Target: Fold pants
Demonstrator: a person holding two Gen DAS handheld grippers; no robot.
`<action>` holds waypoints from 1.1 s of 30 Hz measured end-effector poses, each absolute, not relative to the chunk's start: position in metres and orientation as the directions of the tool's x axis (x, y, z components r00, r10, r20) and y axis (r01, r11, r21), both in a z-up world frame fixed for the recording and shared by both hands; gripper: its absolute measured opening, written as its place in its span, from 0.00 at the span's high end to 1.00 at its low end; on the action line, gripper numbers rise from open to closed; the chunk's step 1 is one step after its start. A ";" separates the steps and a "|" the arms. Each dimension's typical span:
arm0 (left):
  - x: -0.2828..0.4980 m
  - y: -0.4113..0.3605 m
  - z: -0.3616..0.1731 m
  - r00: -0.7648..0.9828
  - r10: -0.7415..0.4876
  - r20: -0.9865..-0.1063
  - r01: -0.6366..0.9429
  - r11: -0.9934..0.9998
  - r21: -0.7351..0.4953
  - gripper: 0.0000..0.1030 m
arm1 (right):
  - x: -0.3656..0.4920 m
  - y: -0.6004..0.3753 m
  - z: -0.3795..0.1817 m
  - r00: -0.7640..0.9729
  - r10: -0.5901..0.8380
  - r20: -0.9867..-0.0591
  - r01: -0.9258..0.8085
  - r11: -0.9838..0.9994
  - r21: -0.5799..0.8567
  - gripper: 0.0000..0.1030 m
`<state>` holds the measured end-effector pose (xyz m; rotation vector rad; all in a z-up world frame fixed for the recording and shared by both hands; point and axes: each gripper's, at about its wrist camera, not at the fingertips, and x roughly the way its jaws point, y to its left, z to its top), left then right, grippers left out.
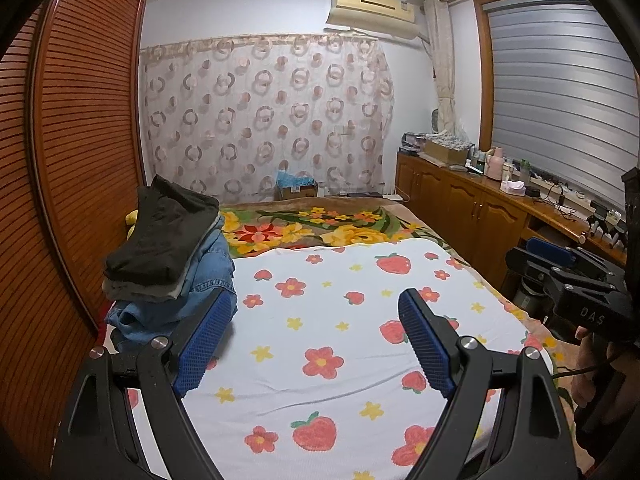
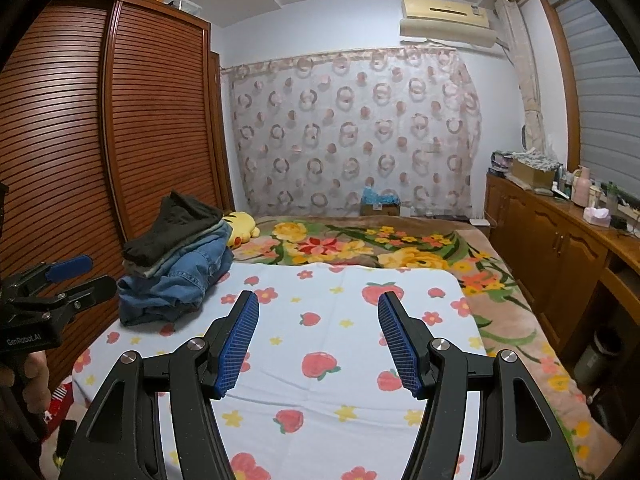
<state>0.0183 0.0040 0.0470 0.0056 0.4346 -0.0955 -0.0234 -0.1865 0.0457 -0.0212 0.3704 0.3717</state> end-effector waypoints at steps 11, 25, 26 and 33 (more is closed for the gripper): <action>0.018 0.005 0.047 0.903 -0.092 -0.420 0.094 0.995 -0.017 0.16 | -0.022 -0.189 0.048 0.866 0.347 -0.361 -0.357 0.933 0.043 0.37; 0.018 0.005 0.047 0.903 -0.093 -0.419 0.094 0.995 -0.017 0.16 | -0.022 -0.189 0.048 0.866 0.347 -0.359 -0.356 0.933 0.043 0.37; 0.019 0.006 0.047 0.903 -0.093 -0.420 0.094 0.995 -0.018 0.16 | -0.022 -0.189 0.048 0.866 0.347 -0.359 -0.356 0.933 0.042 0.37; 0.018 0.006 0.047 0.903 -0.094 -0.419 0.095 0.995 -0.018 0.16 | -0.022 -0.191 0.049 0.867 0.347 -0.358 -0.356 0.934 0.041 0.37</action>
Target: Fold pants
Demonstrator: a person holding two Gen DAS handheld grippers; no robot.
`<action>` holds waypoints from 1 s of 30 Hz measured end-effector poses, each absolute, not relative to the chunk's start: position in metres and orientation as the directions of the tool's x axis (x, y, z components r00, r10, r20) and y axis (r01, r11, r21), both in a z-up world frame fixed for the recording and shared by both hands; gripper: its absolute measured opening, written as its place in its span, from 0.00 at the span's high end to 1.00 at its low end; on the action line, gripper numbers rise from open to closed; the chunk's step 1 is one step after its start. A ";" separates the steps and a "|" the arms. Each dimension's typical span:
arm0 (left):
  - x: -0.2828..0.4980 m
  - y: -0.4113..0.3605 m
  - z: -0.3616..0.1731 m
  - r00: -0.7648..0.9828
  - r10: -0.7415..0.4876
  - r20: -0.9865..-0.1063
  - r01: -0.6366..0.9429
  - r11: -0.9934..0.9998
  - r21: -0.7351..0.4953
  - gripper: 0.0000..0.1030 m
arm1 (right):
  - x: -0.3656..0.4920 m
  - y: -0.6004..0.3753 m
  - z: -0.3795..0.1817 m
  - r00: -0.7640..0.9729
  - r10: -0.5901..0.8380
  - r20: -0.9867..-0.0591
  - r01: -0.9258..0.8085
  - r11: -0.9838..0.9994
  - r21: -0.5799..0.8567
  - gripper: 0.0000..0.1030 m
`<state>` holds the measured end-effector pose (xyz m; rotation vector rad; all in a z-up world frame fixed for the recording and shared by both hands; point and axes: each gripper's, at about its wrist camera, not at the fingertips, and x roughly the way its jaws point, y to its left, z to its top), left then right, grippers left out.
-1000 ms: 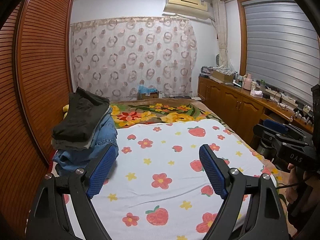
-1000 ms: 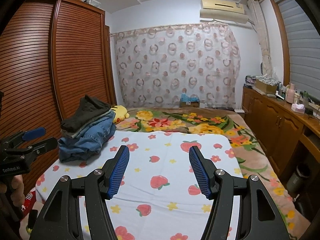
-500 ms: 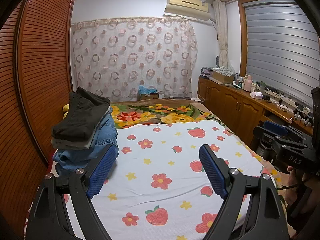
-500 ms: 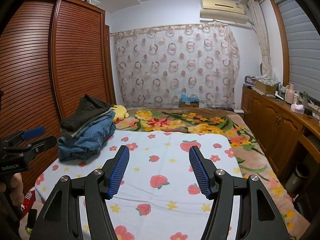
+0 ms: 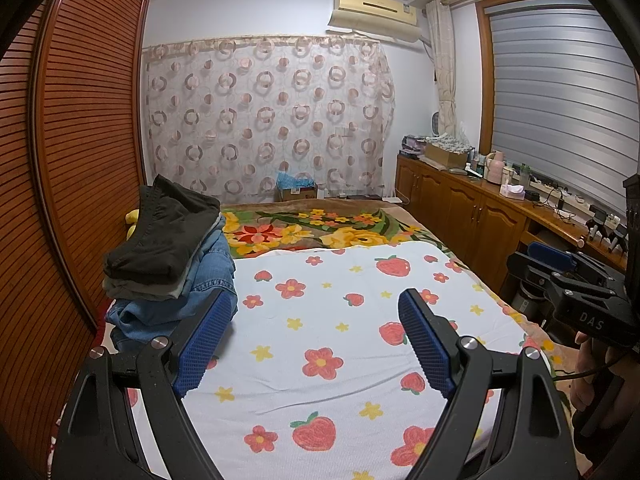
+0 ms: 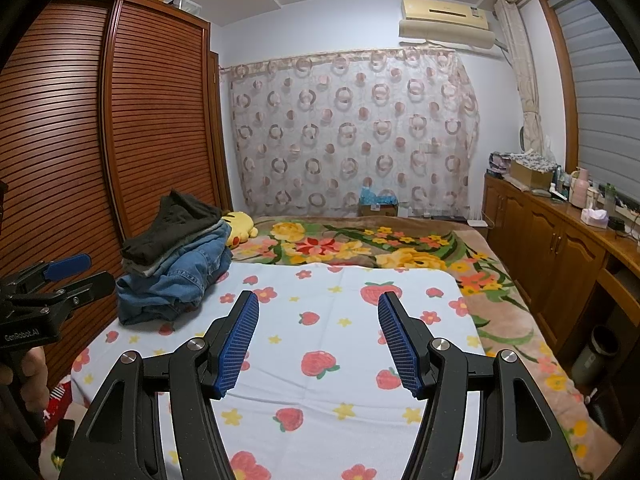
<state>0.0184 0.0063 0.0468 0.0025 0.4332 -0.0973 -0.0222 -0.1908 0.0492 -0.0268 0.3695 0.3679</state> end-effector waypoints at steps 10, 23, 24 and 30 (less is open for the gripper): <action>0.018 0.007 0.047 0.904 -0.094 -0.418 0.095 0.995 -0.019 0.16 | -0.023 -0.191 0.049 0.868 0.346 -0.357 -0.355 0.934 0.040 0.37; 0.017 0.007 0.046 0.904 -0.096 -0.417 0.096 0.995 -0.021 0.16 | -0.024 -0.191 0.048 0.868 0.345 -0.356 -0.355 0.934 0.040 0.37; 0.018 0.007 0.045 0.904 -0.094 -0.417 0.094 0.995 -0.020 0.16 | -0.024 -0.192 0.049 0.868 0.345 -0.356 -0.355 0.934 0.040 0.37; 0.018 0.007 0.045 0.904 -0.095 -0.416 0.095 0.995 -0.021 0.16 | -0.024 -0.192 0.048 0.869 0.345 -0.355 -0.354 0.934 0.040 0.37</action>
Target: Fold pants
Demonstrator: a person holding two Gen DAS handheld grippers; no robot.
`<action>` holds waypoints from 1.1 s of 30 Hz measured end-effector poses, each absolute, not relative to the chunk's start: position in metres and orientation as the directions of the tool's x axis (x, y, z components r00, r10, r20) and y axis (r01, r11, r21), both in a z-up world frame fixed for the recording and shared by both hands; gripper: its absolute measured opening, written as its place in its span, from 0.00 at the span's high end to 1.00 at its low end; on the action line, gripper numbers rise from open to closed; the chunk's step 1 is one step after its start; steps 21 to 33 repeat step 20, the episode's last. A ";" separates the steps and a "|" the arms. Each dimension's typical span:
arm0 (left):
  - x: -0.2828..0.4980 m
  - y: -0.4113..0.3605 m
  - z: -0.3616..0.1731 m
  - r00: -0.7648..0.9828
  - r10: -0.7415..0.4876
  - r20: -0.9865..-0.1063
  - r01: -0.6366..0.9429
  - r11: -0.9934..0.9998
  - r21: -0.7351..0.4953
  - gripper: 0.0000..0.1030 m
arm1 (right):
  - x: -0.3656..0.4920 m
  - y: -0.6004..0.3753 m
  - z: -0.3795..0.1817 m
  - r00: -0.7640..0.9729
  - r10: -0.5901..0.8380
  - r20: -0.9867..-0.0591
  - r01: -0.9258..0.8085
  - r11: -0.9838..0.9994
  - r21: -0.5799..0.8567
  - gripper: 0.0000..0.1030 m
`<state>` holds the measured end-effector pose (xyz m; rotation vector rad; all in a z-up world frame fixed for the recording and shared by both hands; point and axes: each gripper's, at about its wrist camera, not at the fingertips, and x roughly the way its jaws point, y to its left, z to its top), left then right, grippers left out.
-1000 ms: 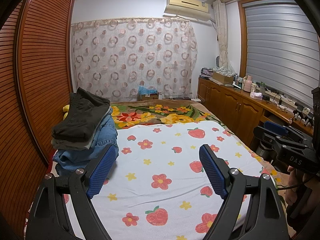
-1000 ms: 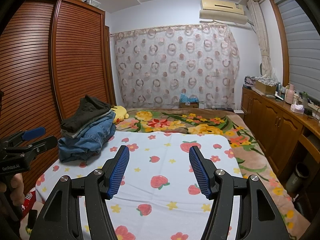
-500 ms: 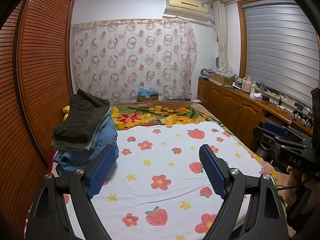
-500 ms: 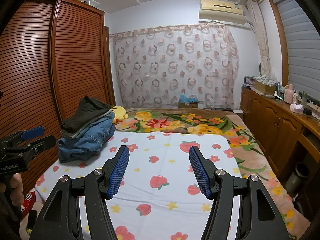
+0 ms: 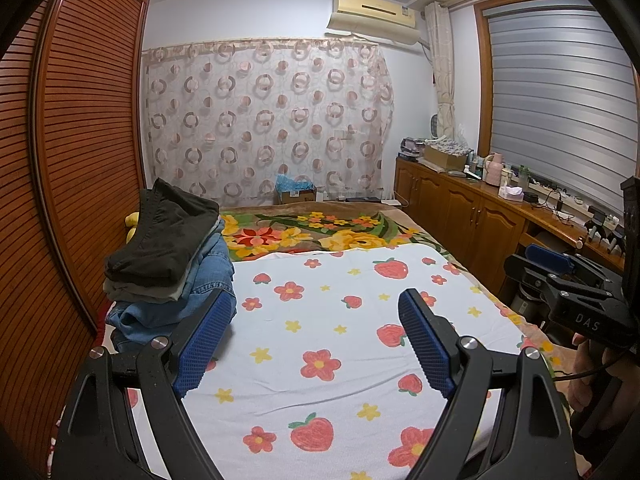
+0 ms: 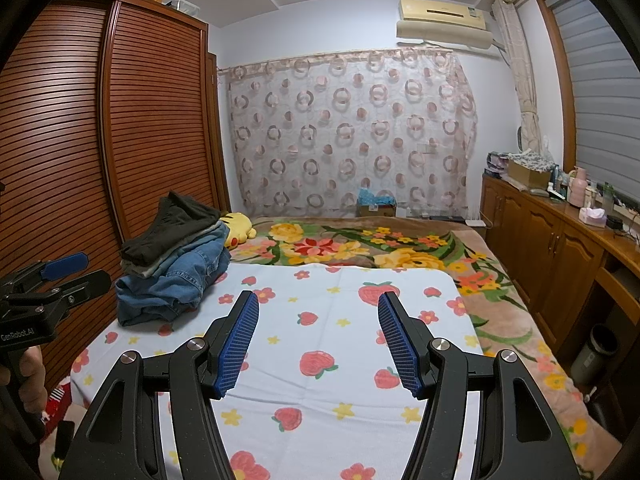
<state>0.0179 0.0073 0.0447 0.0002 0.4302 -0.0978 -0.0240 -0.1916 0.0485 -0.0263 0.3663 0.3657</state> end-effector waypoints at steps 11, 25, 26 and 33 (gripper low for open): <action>0.016 0.007 0.045 0.905 -0.092 -0.416 0.093 0.995 -0.018 0.16 | -0.024 -0.191 0.049 0.872 0.338 -0.353 -0.348 0.937 0.039 0.37; 0.016 0.006 0.046 0.905 -0.092 -0.415 0.093 0.995 -0.018 0.16 | -0.025 -0.191 0.049 0.873 0.338 -0.352 -0.348 0.937 0.039 0.37; 0.016 0.006 0.046 0.905 -0.092 -0.415 0.093 0.995 -0.018 0.16 | -0.025 -0.191 0.049 0.873 0.338 -0.352 -0.348 0.937 0.039 0.37; 0.016 0.006 0.046 0.905 -0.092 -0.415 0.093 0.995 -0.018 0.16 | -0.025 -0.191 0.049 0.873 0.338 -0.352 -0.348 0.937 0.039 0.37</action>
